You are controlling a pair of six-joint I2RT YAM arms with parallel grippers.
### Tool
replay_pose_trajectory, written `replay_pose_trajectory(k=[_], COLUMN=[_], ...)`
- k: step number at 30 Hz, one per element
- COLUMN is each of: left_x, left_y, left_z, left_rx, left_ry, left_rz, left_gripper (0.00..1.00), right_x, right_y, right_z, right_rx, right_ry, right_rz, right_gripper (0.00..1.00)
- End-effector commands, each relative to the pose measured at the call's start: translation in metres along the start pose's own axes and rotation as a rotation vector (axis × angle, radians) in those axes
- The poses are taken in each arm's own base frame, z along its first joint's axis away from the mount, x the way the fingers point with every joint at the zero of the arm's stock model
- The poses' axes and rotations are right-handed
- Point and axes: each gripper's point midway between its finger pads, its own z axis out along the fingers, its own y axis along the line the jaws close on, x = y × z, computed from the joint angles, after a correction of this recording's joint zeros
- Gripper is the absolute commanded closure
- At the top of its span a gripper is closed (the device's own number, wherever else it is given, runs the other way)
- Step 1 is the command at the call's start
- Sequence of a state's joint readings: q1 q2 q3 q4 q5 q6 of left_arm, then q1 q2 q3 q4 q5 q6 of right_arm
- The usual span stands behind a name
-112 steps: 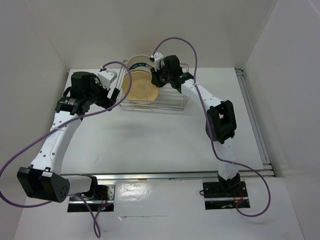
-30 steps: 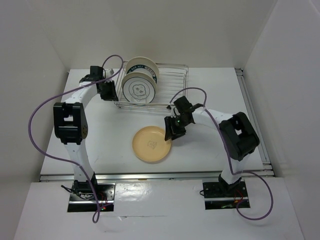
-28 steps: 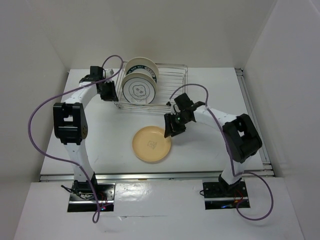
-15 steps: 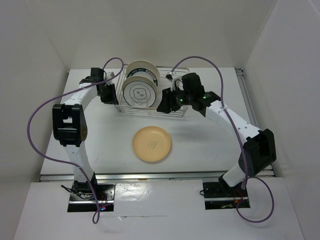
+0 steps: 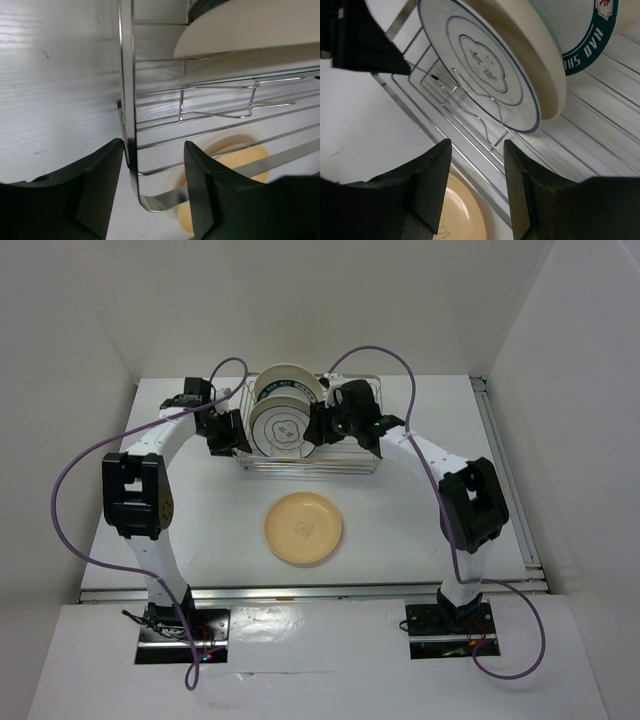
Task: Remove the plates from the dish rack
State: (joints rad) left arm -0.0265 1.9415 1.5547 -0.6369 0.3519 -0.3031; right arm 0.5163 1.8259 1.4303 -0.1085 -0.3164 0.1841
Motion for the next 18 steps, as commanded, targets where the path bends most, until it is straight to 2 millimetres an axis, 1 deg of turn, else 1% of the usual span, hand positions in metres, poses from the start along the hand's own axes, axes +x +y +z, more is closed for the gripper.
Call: replay_pose_trajectory(k=[1, 2, 3, 5, 6, 7, 8, 9, 11, 13, 14, 15, 17, 18], left_x=[0.006, 0.008, 0.005, 0.005, 0.0, -0.001, -0.003, -0.003, -0.006, -0.006, -0.007, -0.007, -0.007, -0.01], left_y=[-0.032, -0.029, -0.028, -0.025, -0.026, -0.024, -0.022, -0.022, -0.024, -0.022, -0.02, -0.02, -0.018, -0.019], left_z=[-0.023, -0.023, -0.024, -0.028, -0.032, -0.032, -0.034, -0.034, -0.041, -0.042, -0.042, -0.042, -0.042, -0.044], left_rx=[0.09, 0.075, 0.068, 0.046, 0.037, 0.028, 0.013, 0.013, 0.009, 0.0, -0.01, -0.01, -0.019, -0.018], left_ry=[0.007, 0.016, 0.005, 0.013, 0.0, -0.003, -0.008, -0.008, -0.033, -0.044, -0.047, -0.047, -0.049, -0.057], left_rz=[-0.007, -0.004, 0.0, 0.02, 0.034, 0.045, 0.045, 0.045, 0.073, 0.076, 0.076, 0.087, 0.086, 0.1], left_gripper=[0.34, 0.34, 0.33, 0.33, 0.33, 0.33, 0.33, 0.33, 0.33, 0.33, 0.33, 0.33, 0.33, 0.33], right_x=[-0.059, -0.057, -0.055, -0.058, -0.059, -0.065, -0.063, -0.065, -0.066, -0.061, -0.062, -0.054, -0.057, -0.054], right_y=[-0.001, -0.005, -0.008, -0.009, -0.013, -0.012, -0.014, -0.019, -0.021, -0.028, -0.029, -0.033, -0.031, -0.032], right_z=[0.009, 0.012, 0.019, 0.025, 0.024, 0.026, 0.026, 0.028, 0.028, 0.032, 0.034, 0.04, 0.045, 0.047], right_rx=[0.027, 0.043, 0.045, 0.045, 0.064, 0.062, 0.076, 0.098, 0.108, 0.134, 0.135, 0.14, 0.121, 0.123], right_ry=[-0.148, -0.135, -0.128, -0.131, -0.135, -0.148, -0.139, -0.145, -0.147, -0.143, -0.145, -0.119, -0.114, -0.102], right_rz=[-0.067, -0.062, -0.06, -0.07, -0.069, -0.072, -0.068, -0.067, -0.076, -0.084, -0.097, -0.091, -0.101, -0.098], right_gripper=[0.46, 0.46, 0.46, 0.46, 0.46, 0.46, 0.46, 0.46, 0.46, 0.46, 0.46, 0.46, 0.46, 0.46])
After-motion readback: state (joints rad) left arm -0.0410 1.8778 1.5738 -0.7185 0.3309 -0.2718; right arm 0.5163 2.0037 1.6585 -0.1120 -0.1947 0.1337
